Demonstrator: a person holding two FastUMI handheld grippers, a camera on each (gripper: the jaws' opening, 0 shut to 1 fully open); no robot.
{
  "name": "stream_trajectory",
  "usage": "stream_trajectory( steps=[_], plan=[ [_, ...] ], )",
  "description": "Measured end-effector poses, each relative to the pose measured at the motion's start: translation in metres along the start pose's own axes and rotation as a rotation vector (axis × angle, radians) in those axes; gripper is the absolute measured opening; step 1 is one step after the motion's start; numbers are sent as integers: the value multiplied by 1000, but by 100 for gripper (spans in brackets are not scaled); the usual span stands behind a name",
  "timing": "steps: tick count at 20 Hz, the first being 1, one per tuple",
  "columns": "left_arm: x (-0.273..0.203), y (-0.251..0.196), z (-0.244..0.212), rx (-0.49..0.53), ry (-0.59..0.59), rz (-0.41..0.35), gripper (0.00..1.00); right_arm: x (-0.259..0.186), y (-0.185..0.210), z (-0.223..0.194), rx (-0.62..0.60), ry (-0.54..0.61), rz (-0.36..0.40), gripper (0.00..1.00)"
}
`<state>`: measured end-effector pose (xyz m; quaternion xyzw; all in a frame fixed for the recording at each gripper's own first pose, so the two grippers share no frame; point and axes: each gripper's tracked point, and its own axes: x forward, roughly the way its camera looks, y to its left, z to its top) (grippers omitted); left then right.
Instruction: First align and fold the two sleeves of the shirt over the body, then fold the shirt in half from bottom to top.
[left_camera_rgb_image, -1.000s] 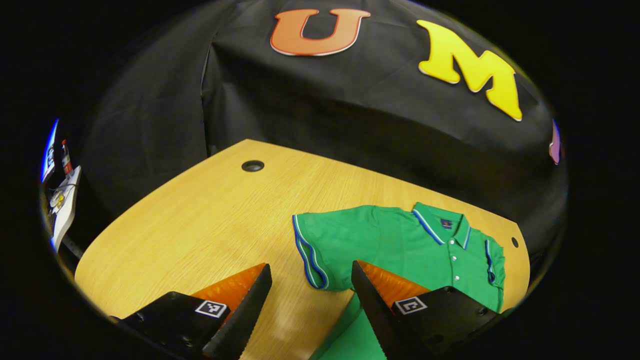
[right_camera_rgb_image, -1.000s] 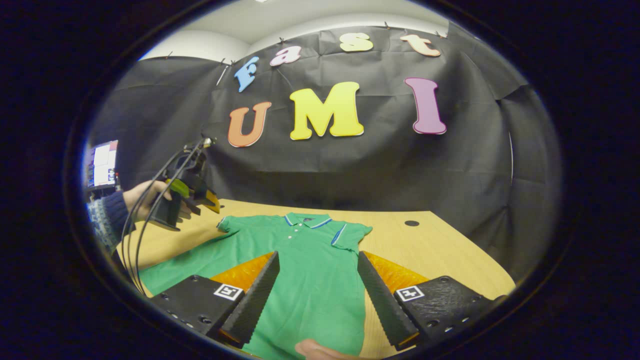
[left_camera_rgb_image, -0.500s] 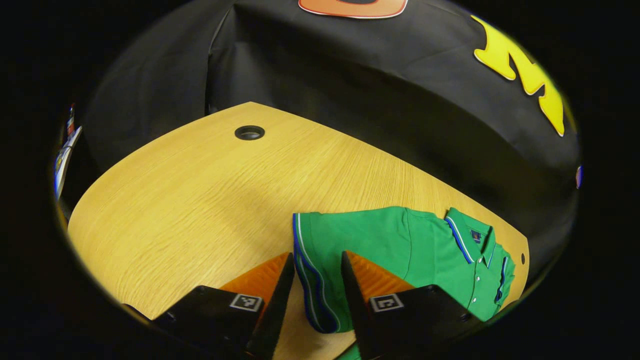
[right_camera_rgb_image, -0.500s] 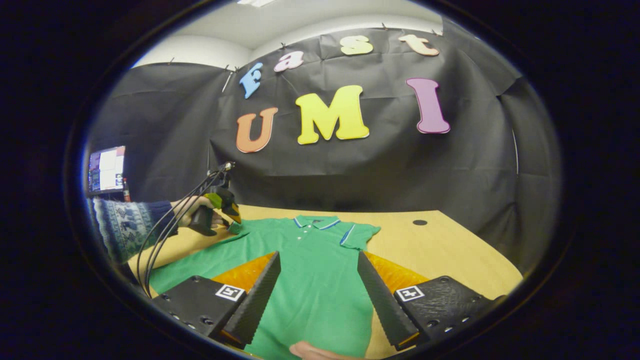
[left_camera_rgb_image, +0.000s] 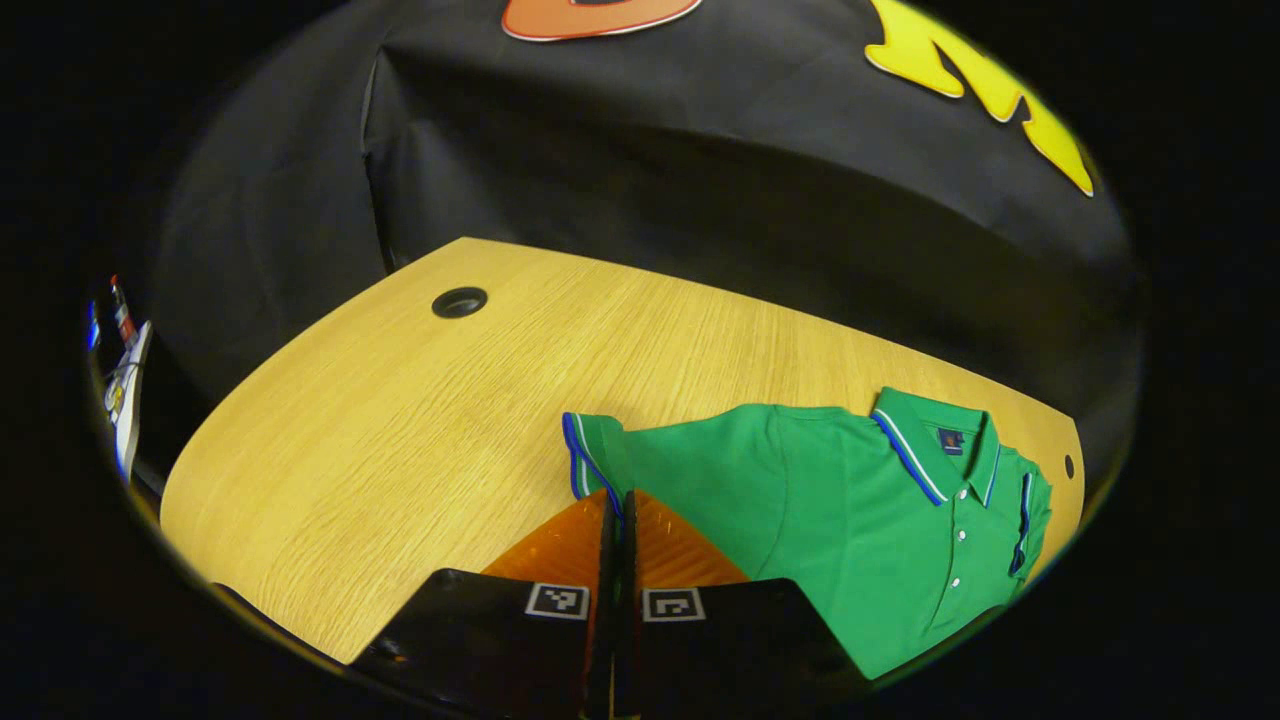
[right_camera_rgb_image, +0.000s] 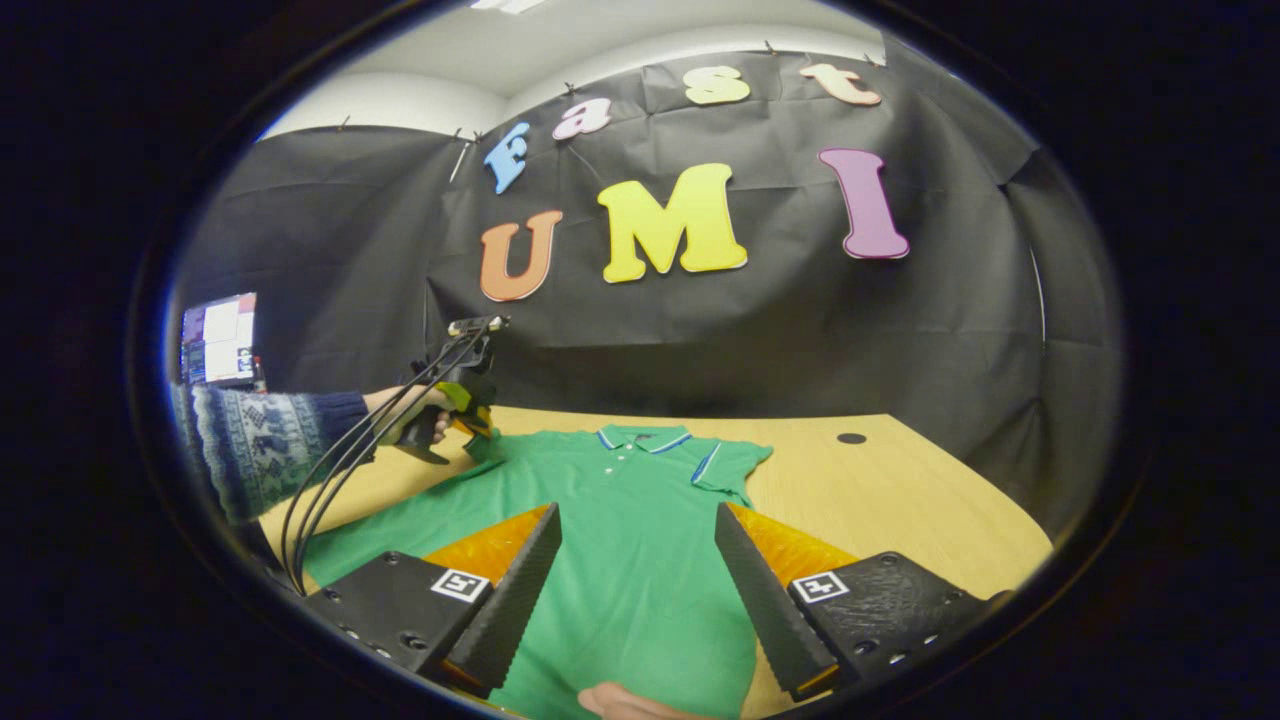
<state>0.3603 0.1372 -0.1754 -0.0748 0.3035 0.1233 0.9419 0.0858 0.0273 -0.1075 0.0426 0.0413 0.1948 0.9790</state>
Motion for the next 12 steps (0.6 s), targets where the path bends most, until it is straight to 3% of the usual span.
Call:
stream_trajectory(
  steps=[6, 9, 11, 12],
  plan=[
    [-12, -61, 8, 171, -40, -10, 7, 4, -8, -1, 21, 6, -20, 94],
    [-19, -98, 4, 171, -41, -67, 9, 3, -13, -4, 21, 9, -33, 94],
    [-26, -110, -1, 189, -36, -63, 14, 5, -16, -6, 26, 14, -39, 94],
    [-32, -112, -1, 207, -44, -45, 36, 6, -17, -7, 29, 19, -44, 94]
  ],
)
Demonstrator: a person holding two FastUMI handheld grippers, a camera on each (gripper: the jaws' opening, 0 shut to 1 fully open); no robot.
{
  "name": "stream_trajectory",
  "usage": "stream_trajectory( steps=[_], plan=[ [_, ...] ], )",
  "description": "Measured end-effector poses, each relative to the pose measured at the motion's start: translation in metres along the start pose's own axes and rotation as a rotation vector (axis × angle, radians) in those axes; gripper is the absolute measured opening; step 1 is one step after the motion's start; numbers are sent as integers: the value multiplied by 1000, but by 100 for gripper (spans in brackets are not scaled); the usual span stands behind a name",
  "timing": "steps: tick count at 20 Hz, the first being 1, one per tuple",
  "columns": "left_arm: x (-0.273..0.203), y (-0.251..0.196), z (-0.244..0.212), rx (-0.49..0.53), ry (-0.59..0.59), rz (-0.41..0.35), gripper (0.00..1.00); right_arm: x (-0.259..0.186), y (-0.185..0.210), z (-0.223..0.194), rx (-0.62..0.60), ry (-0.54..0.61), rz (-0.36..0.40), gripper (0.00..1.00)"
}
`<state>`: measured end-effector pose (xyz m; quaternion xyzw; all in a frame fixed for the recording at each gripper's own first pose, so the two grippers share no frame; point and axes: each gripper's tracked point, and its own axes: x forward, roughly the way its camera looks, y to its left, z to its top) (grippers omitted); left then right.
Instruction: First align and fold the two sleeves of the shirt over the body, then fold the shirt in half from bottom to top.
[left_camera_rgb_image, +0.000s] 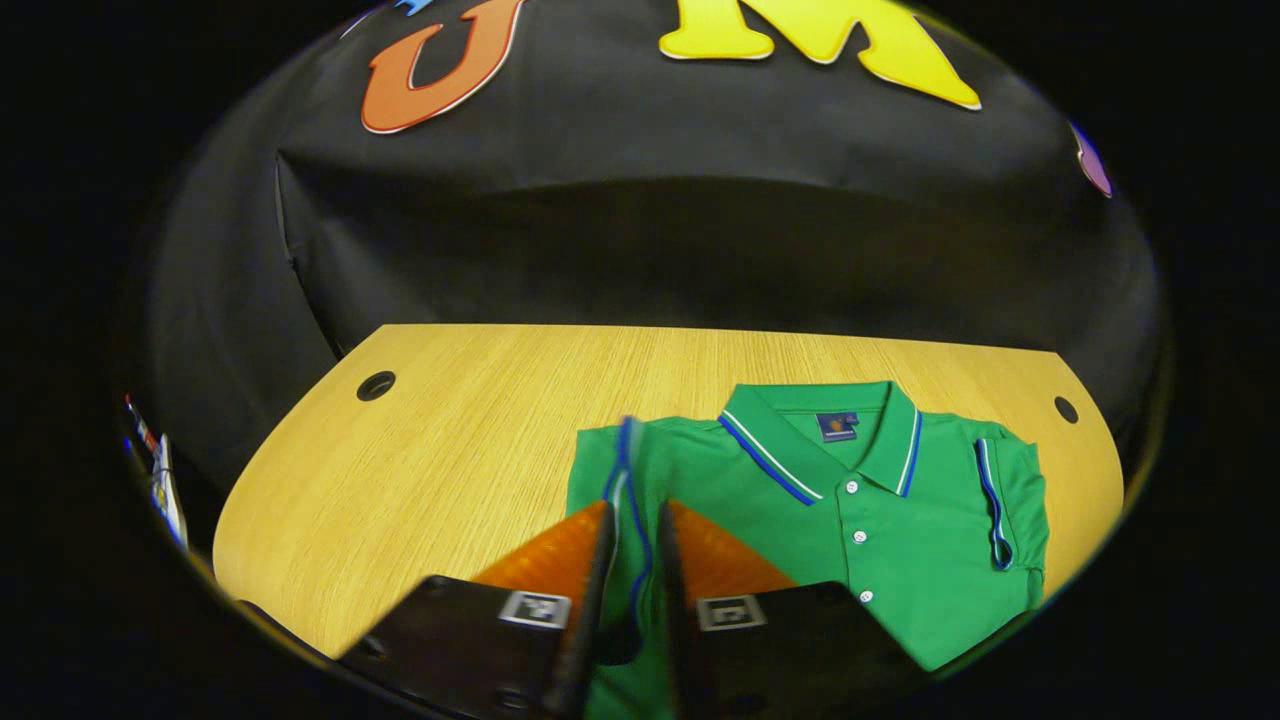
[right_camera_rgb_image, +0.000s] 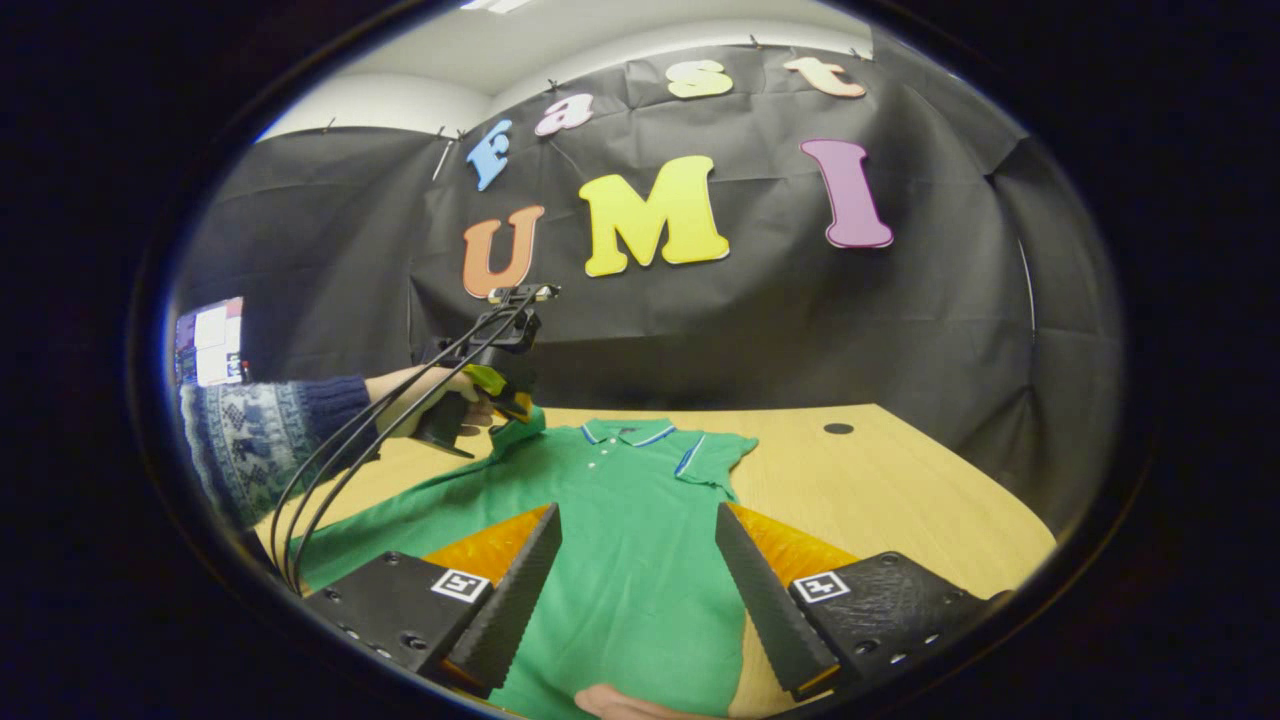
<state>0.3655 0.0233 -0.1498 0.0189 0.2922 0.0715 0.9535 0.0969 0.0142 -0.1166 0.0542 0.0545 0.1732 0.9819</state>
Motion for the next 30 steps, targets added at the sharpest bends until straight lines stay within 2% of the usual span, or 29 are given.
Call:
stream_trajectory(
  steps=[2, 3, 5, 7, 8, 10, 14, 16, 18, 20, 25, 28, 30],
  plan=[
    [-16, -11, 5, 6, -25, -11, 80, -2, -3, -1, 9, 7, -11, 94],
    [-23, -16, 6, 1, -48, -27, 83, -2, -6, 0, 16, 8, -21, 94],
    [-46, -23, 7, -1, -84, -54, 99, -5, -9, 3, 21, 12, -43, 94],
    [-73, -21, 8, -2, -127, -74, 100, -12, -11, 15, -13, -4, -66, 92],
    [-90, -19, 9, -13, -152, -91, 100, -16, -12, 24, -15, -20, -72, 94],
    [-125, -10, 7, -32, -206, -113, 100, -26, -5, 36, -9, -34, -64, 95],
    [-201, 20, -5, -74, -338, -124, 100, -52, -12, 58, -46, -56, -148, 96],
    [-234, 33, -31, -104, -358, -143, 100, -73, -7, 64, -86, -69, -160, 96],
    [-263, 53, -50, -106, -402, -122, 100, -91, 3, 68, -58, -82, -136, 95],
    [-279, 67, -83, -84, -402, -95, 100, -105, 1, 66, -59, -92, -143, 96],
    [-298, 72, -189, -63, -305, -115, 100, -130, -12, 18, -81, -35, -186, 96],
    [-296, 82, -239, -44, -263, -93, 100, -133, -21, -26, -37, 41, -214, 95],
    [-291, 84, -264, -29, -235, -93, 100, -128, -13, -54, 6, 106, -189, 95]
  ],
)
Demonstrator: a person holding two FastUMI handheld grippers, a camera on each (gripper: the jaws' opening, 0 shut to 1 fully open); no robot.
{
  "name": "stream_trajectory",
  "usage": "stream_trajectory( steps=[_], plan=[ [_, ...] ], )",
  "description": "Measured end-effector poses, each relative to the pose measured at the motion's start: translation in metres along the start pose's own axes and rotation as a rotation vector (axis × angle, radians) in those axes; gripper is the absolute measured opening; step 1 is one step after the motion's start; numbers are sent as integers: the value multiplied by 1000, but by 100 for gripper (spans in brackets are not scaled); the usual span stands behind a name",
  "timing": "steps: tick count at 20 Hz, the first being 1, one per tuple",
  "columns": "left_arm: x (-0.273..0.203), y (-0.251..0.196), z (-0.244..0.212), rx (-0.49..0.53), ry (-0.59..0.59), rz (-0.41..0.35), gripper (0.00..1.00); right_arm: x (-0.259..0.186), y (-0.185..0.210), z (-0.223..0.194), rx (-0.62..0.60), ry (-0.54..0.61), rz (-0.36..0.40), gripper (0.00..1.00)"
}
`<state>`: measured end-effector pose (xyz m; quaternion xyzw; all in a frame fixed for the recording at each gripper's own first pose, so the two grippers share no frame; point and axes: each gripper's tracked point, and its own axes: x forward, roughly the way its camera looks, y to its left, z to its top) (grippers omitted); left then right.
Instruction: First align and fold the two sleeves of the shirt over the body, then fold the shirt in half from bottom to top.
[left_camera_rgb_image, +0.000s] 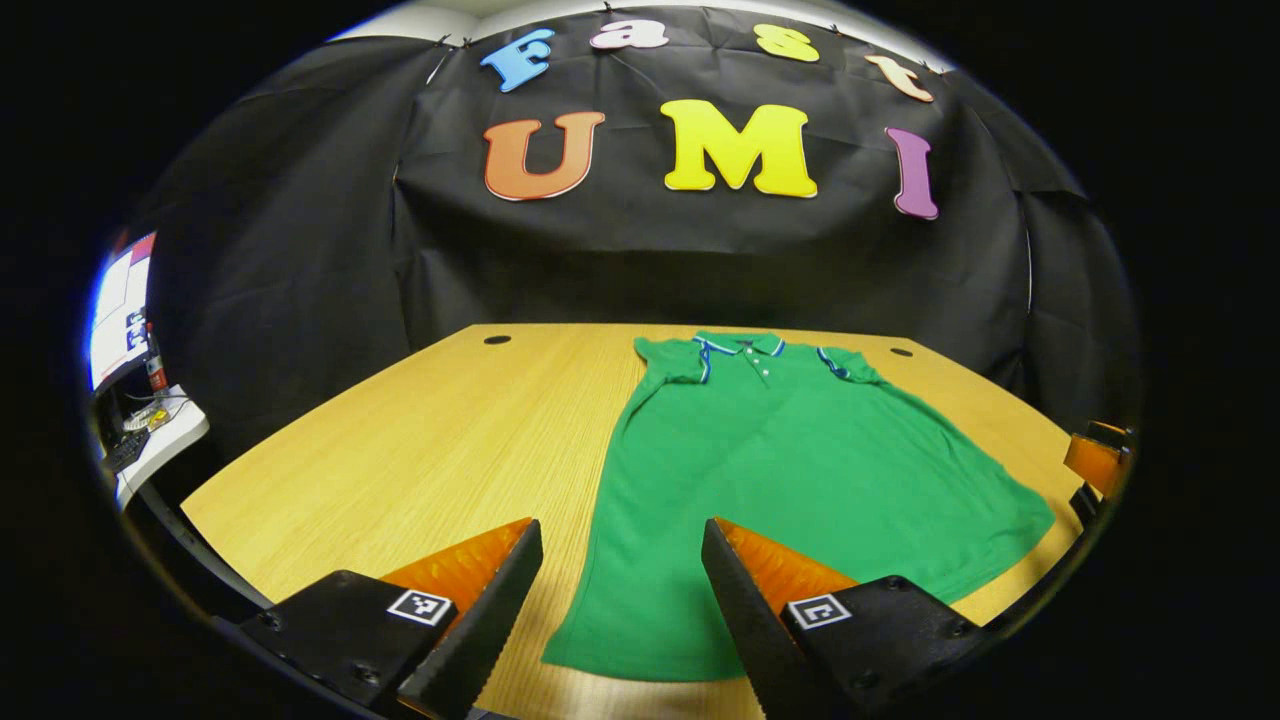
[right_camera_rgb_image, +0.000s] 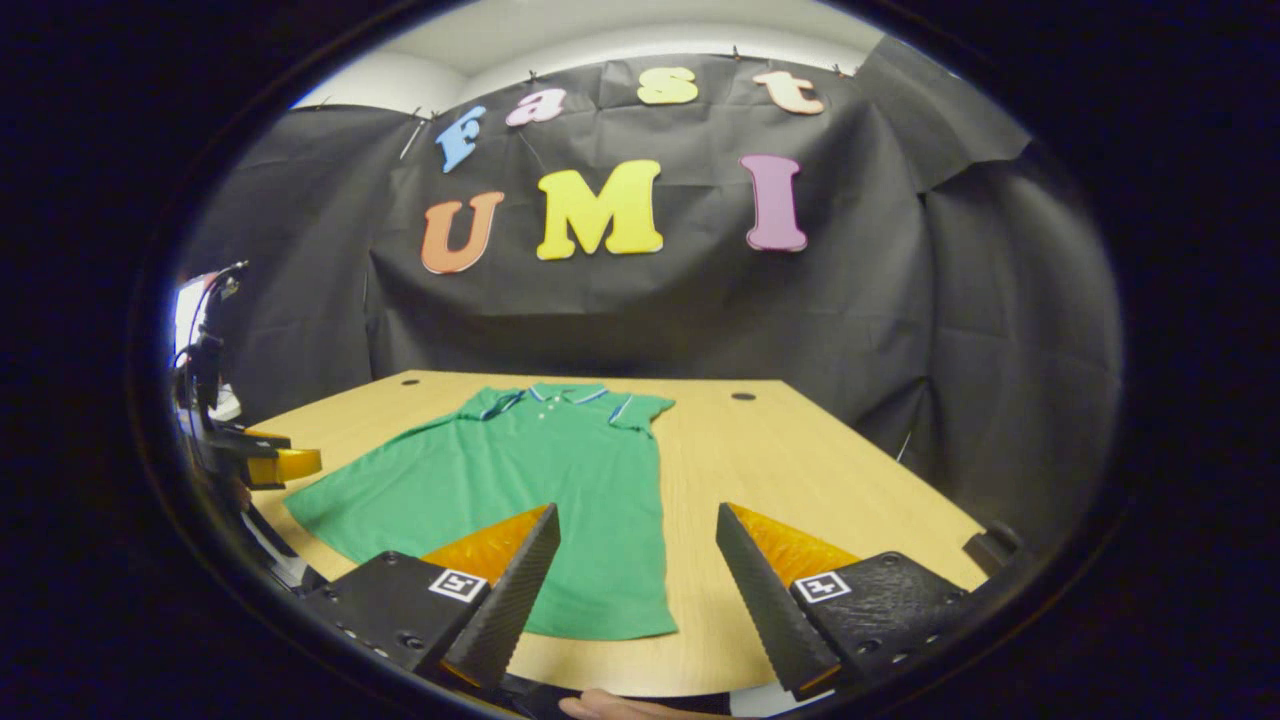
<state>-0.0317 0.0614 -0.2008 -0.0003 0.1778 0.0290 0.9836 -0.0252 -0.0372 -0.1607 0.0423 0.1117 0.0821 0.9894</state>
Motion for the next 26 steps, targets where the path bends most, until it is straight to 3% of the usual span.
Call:
stream_trajectory(
  steps=[3, 6, 9, 10, 11, 12, 13, 14, 16, 17, 19, 26],
  plan=[
    [0, 14, -15, 40, 15, 35, 100, 5, 0, -23, -14, 57, -8, 93],
    [5, 9, -26, 2, 29, 10, 100, 11, -9, -41, -14, 97, -53, 95],
    [8, 5, -29, -17, 30, -13, 100, 14, -3, -70, 27, 201, -45, 93],
    [9, 4, -32, -9, 16, -6, 91, 15, -1, -60, 13, 146, -50, 93],
    [12, 1, -26, -7, 8, -16, 89, 16, 2, -61, 13, 159, -41, 96],
    [13, -1, -26, 4, -1, -12, 75, 22, 4, -64, 26, 146, -38, 92],
    [14, -6, -26, 12, -7, -26, 60, 26, 3, -64, 27, 144, -50, 78],
    [14, -9, -26, 18, -14, -30, 45, 28, 8, -63, 39, 147, -25, 71],
    [14, -12, -25, 20, -27, -36, 18, 30, 18, -63, 65, 159, 13, 27],
    [13, -14, -23, 13, -33, -42, 11, 31, 17, -62, 65, 153, 13, 8],
    [13, -14, -23, -11, -33, -51, 7, 28, 14, -61, 77, 158, 10, 1],
    [5, -17, 5, -3, -88, -71, 7, 19, 16, -32, 21, 86, 20, 1]
  ],
)
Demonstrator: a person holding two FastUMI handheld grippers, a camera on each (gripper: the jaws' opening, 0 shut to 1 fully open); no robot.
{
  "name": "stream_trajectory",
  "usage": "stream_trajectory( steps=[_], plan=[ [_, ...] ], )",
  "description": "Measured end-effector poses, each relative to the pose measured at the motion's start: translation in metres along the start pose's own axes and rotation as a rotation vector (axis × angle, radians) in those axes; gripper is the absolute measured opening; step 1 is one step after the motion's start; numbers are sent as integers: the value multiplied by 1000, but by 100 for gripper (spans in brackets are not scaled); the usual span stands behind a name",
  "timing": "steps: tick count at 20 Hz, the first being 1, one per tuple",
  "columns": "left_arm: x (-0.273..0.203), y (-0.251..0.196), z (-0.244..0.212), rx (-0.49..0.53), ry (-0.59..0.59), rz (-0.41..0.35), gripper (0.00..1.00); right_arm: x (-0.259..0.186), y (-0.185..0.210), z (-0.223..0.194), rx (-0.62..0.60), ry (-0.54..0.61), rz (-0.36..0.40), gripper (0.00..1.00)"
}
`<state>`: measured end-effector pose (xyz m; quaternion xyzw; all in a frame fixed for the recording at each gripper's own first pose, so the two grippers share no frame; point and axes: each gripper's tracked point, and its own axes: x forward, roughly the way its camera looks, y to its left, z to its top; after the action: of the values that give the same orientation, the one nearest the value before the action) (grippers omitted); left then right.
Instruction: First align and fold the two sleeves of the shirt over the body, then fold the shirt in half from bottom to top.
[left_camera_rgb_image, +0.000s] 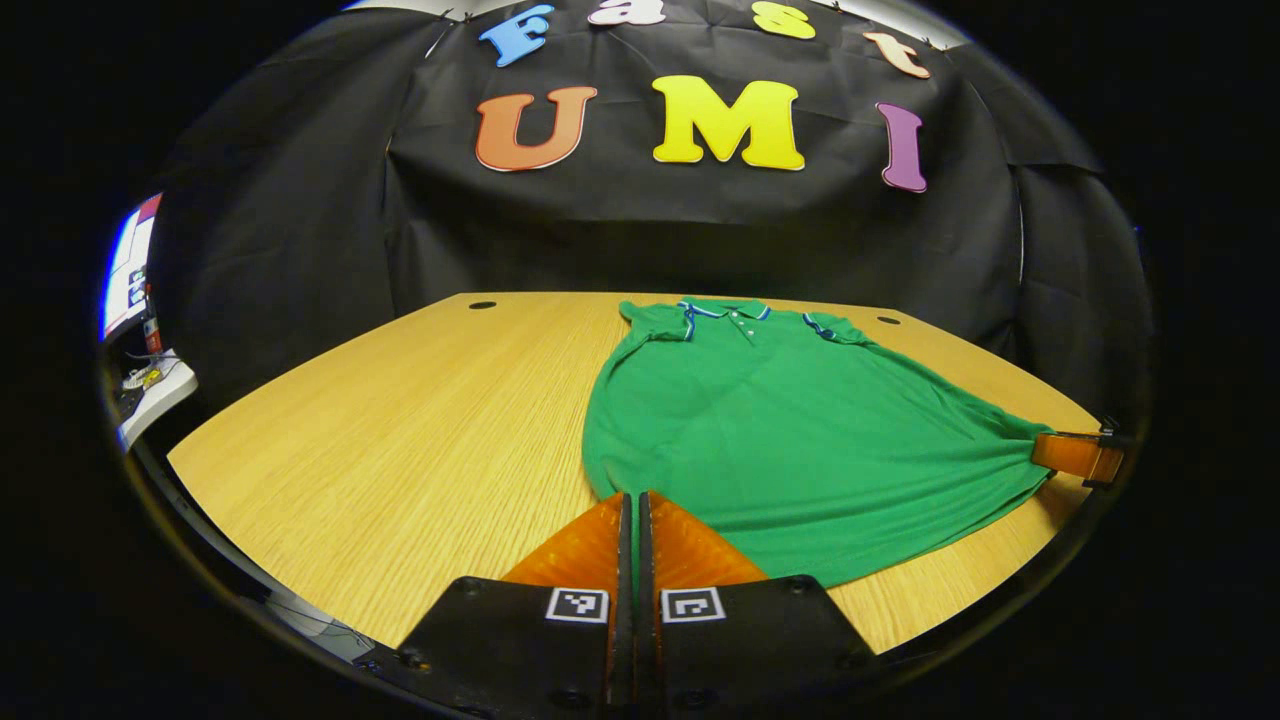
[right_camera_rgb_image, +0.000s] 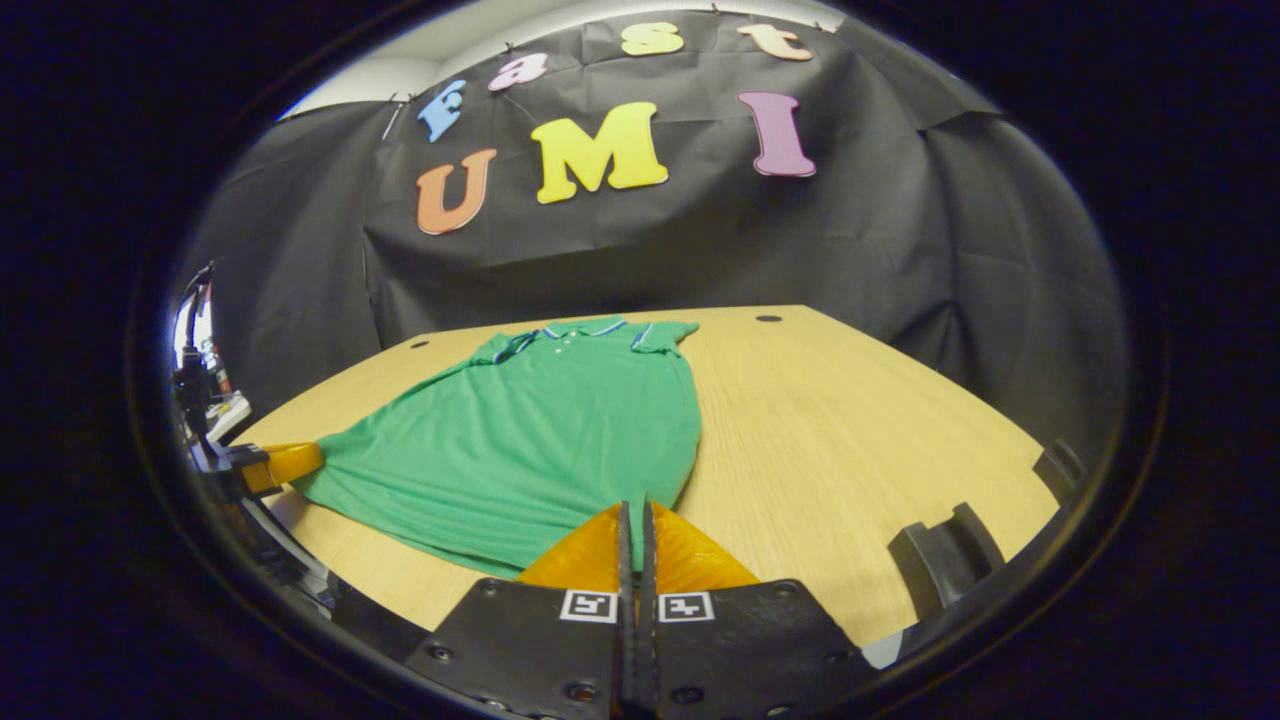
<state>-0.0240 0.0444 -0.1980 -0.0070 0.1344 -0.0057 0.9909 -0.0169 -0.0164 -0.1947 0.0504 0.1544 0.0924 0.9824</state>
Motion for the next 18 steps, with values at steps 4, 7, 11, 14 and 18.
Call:
stream_trajectory(
  steps=[4, 7, 11, 14, 18],
  plan=[
    [9, -2, 51, 60, -100, -9, 7, 9, 1, 43, -84, -90, -18, 0],
    [28, -5, 90, 56, -155, -20, 7, 25, 3, 90, -79, -167, -17, 1],
    [75, -2, 148, 39, -216, -21, 6, 68, 6, 162, -107, -285, -34, 1],
    [124, -1, 195, -4, -259, -21, 7, 113, 7, 209, -96, -338, -34, 0],
    [207, -6, 225, -7, -255, -22, 6, 189, 3, 262, -61, -365, -60, 0]
  ],
)
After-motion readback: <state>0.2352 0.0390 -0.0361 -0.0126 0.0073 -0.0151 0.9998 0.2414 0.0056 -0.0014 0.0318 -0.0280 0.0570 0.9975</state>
